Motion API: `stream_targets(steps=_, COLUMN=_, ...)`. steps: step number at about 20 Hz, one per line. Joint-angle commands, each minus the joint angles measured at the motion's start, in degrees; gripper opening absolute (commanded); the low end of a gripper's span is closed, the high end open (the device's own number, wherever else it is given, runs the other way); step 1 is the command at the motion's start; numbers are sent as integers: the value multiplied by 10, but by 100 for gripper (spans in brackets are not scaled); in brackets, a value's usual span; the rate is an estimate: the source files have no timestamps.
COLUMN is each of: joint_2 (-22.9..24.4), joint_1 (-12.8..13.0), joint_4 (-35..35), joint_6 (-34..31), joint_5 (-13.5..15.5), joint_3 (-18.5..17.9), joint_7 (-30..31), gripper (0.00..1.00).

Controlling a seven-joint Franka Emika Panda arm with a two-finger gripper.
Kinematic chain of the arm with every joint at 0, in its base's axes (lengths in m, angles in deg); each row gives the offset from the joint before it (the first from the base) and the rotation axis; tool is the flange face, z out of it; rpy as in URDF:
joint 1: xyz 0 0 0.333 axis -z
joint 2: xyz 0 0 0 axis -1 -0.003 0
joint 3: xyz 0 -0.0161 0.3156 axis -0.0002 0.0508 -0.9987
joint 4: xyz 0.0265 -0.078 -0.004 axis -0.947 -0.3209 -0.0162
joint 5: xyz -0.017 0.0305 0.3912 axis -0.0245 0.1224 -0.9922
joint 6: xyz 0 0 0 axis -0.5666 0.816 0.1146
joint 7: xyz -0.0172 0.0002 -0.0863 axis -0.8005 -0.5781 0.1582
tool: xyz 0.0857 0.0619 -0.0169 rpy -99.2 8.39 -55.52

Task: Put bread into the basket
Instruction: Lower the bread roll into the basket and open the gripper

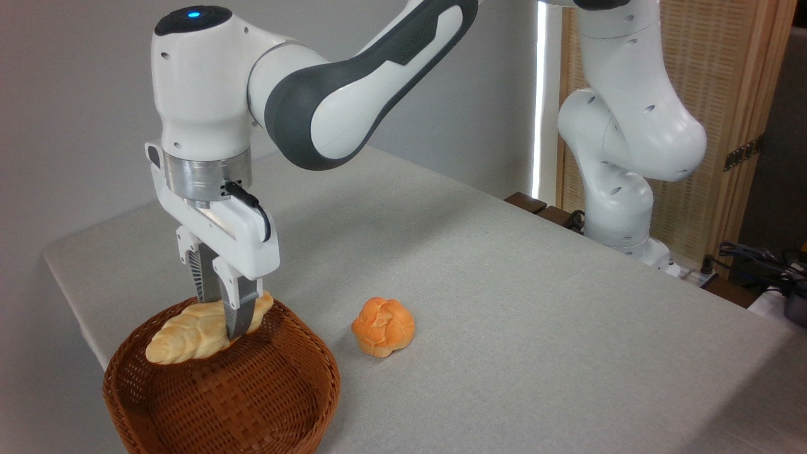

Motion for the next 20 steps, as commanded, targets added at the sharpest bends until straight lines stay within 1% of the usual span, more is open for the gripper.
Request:
stream_targets(steps=1, joint_2=-3, joint_1=1, joint_4=9, joint_6=5, joint_5=-7, joint_3=0, joint_7=8, gripper=100)
stream_targets(steps=8, joint_2=0, joint_1=1, joint_4=10, joint_6=5, joint_5=-7, joint_3=2, joint_7=10, gripper=100)
stream_targets(steps=10, joint_2=5, joint_1=-1, joint_4=11, joint_6=1, joint_5=-5, joint_3=10, joint_7=13, gripper=100)
stream_targets(steps=12, joint_2=9, joint_1=-2, joint_4=12, joint_6=-2, joint_5=-6, joint_3=12, joint_7=41, gripper=100)
stream_targets(steps=13, joint_2=14, joint_1=-3, joint_4=12, joint_6=-17, joint_5=-8, joint_3=13, joint_7=49, gripper=100)
stream_targets(steps=14, joint_2=24, joint_1=-10, joint_4=13, joint_6=-47, joint_5=-10, joint_3=20, joint_7=48, gripper=100)
stream_targets(steps=15, joint_2=38, joint_1=-22, joint_4=13, joint_6=-76, joint_5=-18, joint_3=33, joint_7=47, gripper=100)
stream_targets(steps=16, joint_2=47, joint_1=-31, joint_4=12, joint_6=-88, joint_5=-23, joint_3=43, joint_7=46, gripper=100)
stream_targets(steps=17, joint_2=68, joint_1=-51, joint_4=3, joint_6=-110, joint_5=-33, joint_3=69, joint_7=44, gripper=100)
stream_targets(steps=18, joint_2=76, joint_1=-60, joint_4=0, joint_6=-124, joint_5=-34, joint_3=78, joint_7=43, gripper=100)
stream_targets(steps=19, joint_2=89, joint_1=-64, joint_4=-2, joint_6=-159, joint_5=-36, joint_3=81, joint_7=42, gripper=100)
stream_targets(steps=20, joint_2=96, joint_1=-65, joint_4=-2, joint_6=-175, joint_5=-36, joint_3=82, joint_7=38, gripper=100)
